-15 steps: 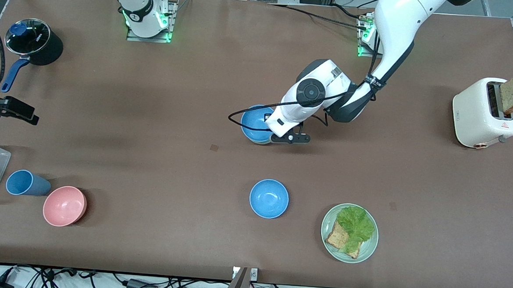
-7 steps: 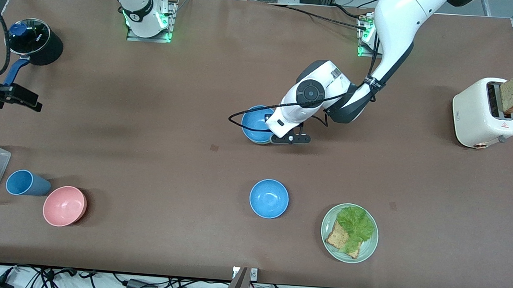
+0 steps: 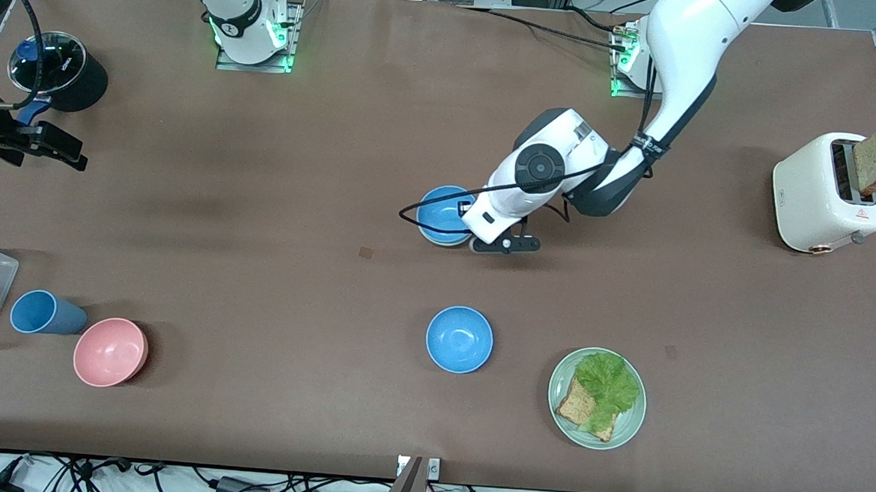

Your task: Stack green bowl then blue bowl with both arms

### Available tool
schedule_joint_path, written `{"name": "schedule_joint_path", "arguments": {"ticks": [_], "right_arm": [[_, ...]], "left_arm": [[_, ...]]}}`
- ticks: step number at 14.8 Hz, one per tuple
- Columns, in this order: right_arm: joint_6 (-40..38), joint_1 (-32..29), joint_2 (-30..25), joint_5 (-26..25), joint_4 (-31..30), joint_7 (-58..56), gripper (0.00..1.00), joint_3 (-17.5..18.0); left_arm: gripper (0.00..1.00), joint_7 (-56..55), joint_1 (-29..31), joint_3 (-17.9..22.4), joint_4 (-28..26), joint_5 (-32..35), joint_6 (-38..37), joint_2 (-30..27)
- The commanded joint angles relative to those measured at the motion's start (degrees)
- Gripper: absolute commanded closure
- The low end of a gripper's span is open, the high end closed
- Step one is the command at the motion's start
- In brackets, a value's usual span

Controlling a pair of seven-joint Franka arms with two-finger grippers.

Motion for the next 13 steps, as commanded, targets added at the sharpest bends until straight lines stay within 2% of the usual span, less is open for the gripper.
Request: {"name": "schedule_joint_path", "arguments": {"ticks": [1,4,6,9,13], "right_arm": [[2.39,0.08,-3.28,0.03,-4.11,-0.08,0.0,0.32],[6.09,0.08,-6.01,0.03,-8.41,-0.08,0.0,0.32],[5.57,0.08,-5.49,-0.15,-7.46,-0.09,0.0,0.32],[5.57,-0.1,-5.58,-0.06,-6.84,-0.43,0.0,0.23],[5.57,-0.01,-5.49,-0.06,-6.75,-0.17,0.0,0.23]], "left_arm": [[0.57,3.57,3.45,-0.93,3.25,1.52,-6.53,-1.92],[0.55,12.17,6.35,-0.93,8.27,1.17,-13.48,-2.1],[0.53,17.44,9.51,-0.93,9.5,1.08,-16.38,-3.06],[0.51,32.36,15.05,-0.93,11.87,0.73,-20.08,-3.15],[0.51,46.18,20.94,-0.41,13.02,1.6,-22.19,-3.15]]}}
